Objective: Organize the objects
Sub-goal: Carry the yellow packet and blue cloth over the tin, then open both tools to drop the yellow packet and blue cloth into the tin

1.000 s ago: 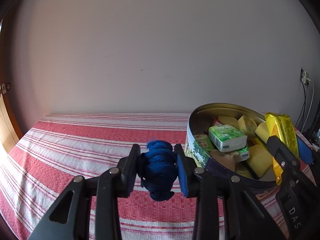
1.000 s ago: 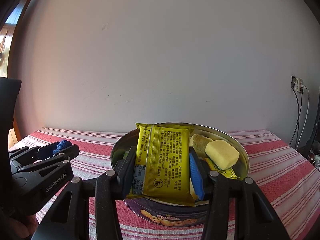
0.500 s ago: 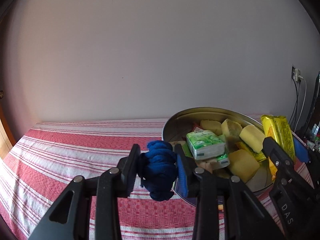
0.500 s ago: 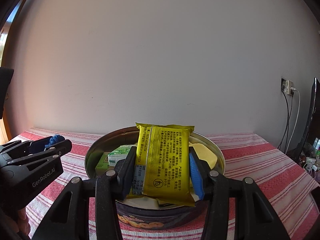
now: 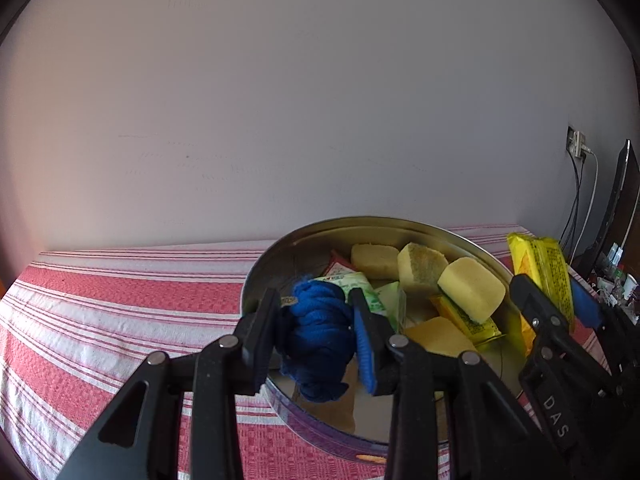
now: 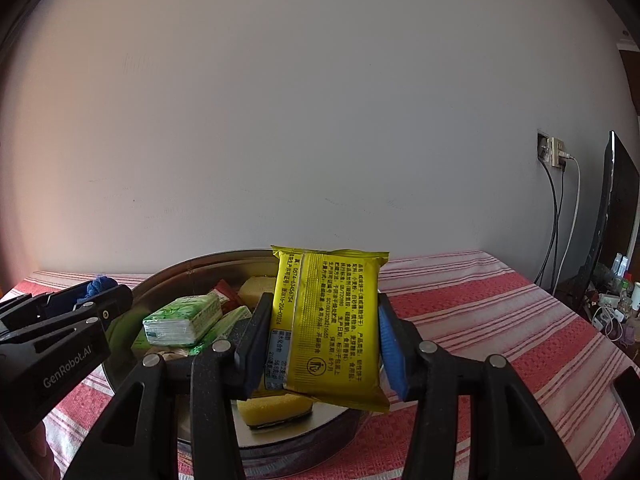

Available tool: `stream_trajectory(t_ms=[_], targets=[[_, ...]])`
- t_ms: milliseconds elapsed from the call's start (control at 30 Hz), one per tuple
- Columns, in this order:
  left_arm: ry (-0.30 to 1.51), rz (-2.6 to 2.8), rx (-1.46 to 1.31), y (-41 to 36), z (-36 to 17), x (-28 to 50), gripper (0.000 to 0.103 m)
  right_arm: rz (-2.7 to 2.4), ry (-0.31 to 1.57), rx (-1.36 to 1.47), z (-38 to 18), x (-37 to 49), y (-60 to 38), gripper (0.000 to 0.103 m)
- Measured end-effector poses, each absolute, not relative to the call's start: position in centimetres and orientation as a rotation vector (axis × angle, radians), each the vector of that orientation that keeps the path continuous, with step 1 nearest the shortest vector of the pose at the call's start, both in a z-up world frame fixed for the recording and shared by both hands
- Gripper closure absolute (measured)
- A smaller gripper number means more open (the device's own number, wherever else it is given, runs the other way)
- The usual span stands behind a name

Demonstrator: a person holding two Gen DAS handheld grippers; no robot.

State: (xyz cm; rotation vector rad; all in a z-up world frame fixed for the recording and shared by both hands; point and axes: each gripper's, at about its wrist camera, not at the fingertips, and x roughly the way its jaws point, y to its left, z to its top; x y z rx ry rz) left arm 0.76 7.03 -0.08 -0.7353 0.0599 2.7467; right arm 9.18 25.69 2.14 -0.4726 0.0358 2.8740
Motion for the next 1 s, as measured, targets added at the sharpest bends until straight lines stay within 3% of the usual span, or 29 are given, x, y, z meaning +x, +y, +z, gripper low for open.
stream_trajectory(t_ms=[1000], targets=[[0.057,2.64,-0.956,11.4,-1.3,-4.4,0.069,2.872,-0.067,-0.763,1.2,2.1,28.1,0.052]])
